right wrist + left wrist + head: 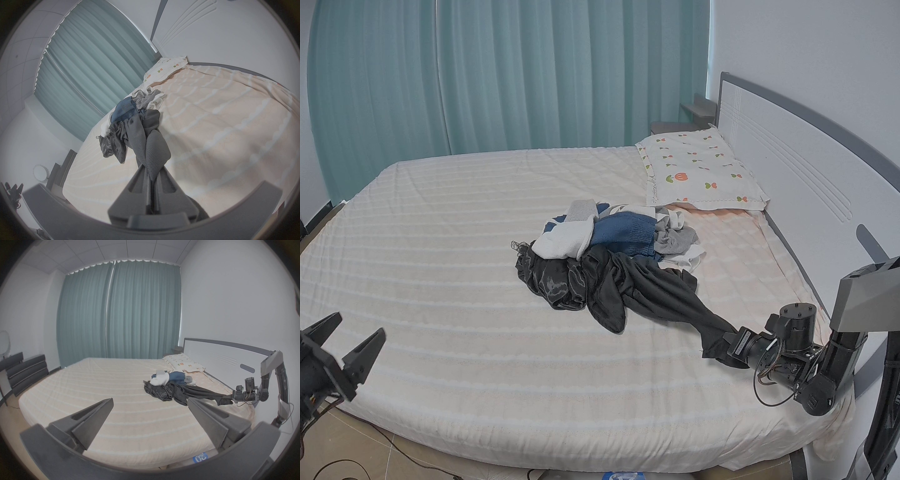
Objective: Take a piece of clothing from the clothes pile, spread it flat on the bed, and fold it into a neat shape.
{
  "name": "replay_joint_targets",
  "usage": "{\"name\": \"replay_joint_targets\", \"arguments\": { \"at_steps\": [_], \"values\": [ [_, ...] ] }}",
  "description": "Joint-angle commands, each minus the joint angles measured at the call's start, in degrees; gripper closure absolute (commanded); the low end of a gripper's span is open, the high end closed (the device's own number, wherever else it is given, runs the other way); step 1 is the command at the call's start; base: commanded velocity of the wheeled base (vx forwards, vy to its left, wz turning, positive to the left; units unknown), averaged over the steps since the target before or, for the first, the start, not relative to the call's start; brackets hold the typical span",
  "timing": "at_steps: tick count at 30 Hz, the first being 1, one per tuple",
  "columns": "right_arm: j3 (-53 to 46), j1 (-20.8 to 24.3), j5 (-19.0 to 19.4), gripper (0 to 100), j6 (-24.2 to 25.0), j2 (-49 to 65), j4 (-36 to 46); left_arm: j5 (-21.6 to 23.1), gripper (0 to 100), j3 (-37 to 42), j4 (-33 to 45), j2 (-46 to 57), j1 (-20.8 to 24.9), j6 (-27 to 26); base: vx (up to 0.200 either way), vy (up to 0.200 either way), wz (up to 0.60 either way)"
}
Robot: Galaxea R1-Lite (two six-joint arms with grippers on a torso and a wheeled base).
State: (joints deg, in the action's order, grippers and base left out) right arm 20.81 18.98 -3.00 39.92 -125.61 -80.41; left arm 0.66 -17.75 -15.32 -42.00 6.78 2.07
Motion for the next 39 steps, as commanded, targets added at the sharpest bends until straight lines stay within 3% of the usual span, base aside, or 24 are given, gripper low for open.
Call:
{"name": "replay_joint_targets", "arguments": {
  "at_steps": [1, 3, 6, 13, 19, 21, 39],
  "values": [
    [-11.1, -1.0, 1.2, 100, 2.7, 2.5, -9.2, -4.7, 0, -12.8, -23.4, -55.8, 15.5, 12.8, 0.000, 0.000, 0.00],
    [-13.7, -1.0, 2.3, 100, 2.5, 4.9, -9.2, -6.9, 0, -18.1, -23.9, -62.2, 18.4, 18.8, 0.000, 0.000, 0.00],
    [-15.7, -1.0, 5.6, 100, 2.4, 6.3, -9.2, -7.5, 0, -24.3, -23.4, -68.0, 20.6, 23.6, 0.000, 0.000, 0.00],
    [-15.7, -0.6, 7.2, 100, 2.6, 3.2, -9.2, -6.5, 0, -32.3, -22.8, -77.0, 21.7, 24.9, 0.000, 0.000, 0.00],
    [-15.3, -0.2, 7.2, 100, 2.6, 2.1, -9.2, -4.6, 0, -43.0, -19.9, -86.5, 21.9, 28.5, 0.000, 0.000, 0.00],
    [-15.2, -0.1, 7.0, 100, 2.4, 2.1, -9.2, -3.3, 0, -50.5, -16.8, -91.4, 22.7, 30.8, 0.000, 0.000, 0.00],
    [-15.0, 1.7, 6.6, 100, 2.5, -0.3, -9.2, -4.3, 0, -81.6, -4.7, -113.7, 25.5, 40.2, 0.000, 0.000, 0.00]
  ]
}}
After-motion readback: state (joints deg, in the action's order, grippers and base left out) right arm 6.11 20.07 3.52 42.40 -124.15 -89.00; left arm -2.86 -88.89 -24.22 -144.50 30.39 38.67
